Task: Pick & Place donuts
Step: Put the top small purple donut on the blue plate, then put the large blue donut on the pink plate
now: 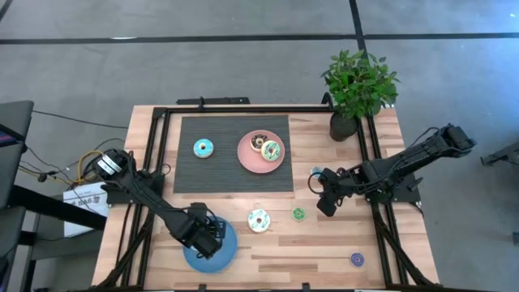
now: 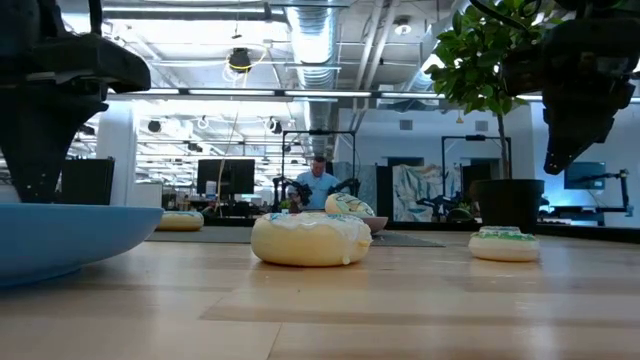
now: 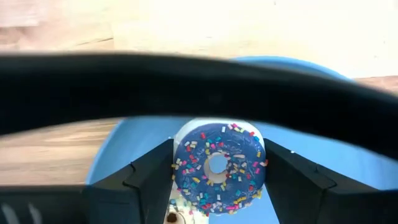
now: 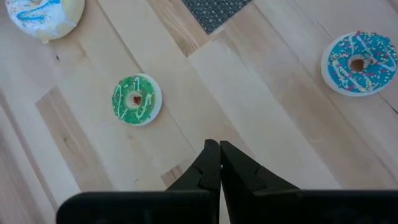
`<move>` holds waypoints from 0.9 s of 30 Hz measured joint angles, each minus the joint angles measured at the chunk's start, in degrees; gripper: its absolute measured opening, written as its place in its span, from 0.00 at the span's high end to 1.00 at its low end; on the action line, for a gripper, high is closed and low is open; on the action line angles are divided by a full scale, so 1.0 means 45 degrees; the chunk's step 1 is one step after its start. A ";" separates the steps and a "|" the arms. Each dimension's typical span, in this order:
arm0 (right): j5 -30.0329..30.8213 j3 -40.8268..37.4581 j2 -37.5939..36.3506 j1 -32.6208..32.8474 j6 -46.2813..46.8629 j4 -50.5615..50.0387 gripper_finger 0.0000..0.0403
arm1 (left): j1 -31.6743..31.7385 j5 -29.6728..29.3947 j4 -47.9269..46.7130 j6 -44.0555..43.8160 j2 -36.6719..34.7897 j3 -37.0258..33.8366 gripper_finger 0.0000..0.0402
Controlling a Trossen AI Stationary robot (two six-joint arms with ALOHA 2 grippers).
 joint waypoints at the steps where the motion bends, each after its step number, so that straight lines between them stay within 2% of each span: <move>1: 0.0000 0.0000 -0.0002 0.0000 0.0000 0.0000 1.00 | 0.0000 0.0003 -0.0022 -0.0005 0.0000 0.0000 0.46; 14: 0.0000 0.0000 0.0000 0.0000 -0.0015 -0.0005 1.00 | -0.0005 0.0058 -0.0021 0.0038 0.0000 0.0000 0.45; 27: 0.0000 0.0000 0.0000 0.0000 -0.0024 -0.0010 1.00 | -0.0015 0.0065 -0.0054 0.0022 0.0000 0.0062 0.20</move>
